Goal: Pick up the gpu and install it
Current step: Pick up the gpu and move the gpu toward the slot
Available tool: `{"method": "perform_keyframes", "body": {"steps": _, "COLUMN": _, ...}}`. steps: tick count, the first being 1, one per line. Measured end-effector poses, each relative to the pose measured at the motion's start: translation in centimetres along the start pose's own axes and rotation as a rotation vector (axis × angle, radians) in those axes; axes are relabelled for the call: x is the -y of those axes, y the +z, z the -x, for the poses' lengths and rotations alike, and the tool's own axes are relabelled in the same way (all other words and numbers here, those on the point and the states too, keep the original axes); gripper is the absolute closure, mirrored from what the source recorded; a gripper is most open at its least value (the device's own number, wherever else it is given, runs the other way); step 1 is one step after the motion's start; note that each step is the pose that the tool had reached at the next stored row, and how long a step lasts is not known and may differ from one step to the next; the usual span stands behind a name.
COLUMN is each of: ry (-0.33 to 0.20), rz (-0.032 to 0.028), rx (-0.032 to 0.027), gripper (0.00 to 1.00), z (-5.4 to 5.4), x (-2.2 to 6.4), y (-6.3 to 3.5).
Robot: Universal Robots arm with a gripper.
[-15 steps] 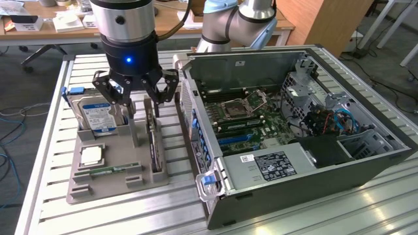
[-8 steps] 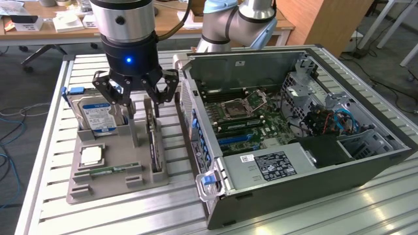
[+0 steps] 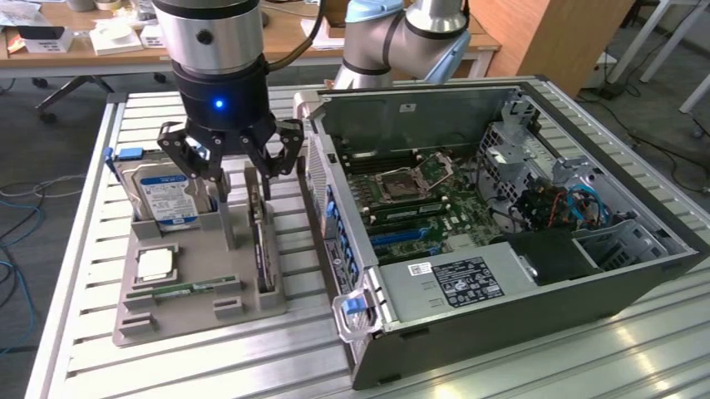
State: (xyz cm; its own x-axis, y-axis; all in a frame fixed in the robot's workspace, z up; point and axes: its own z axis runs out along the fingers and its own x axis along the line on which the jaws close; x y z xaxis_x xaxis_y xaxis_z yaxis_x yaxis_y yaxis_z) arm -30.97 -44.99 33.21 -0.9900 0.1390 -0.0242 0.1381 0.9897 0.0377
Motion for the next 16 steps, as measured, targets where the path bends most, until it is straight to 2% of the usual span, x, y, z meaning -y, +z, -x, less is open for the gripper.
{"method": "perform_keyframes", "body": {"steps": 11, "ry": 0.000, "rz": 0.0002, "rx": 0.0001, "gripper": 0.45, "z": 0.00, "x": 0.00, "y": 0.02}}
{"method": "perform_keyframes", "body": {"steps": 16, "ry": 0.000, "rz": 0.0002, "rx": 0.0002, "gripper": 0.45, "z": -0.01, "x": 0.02, "y": 0.51}}
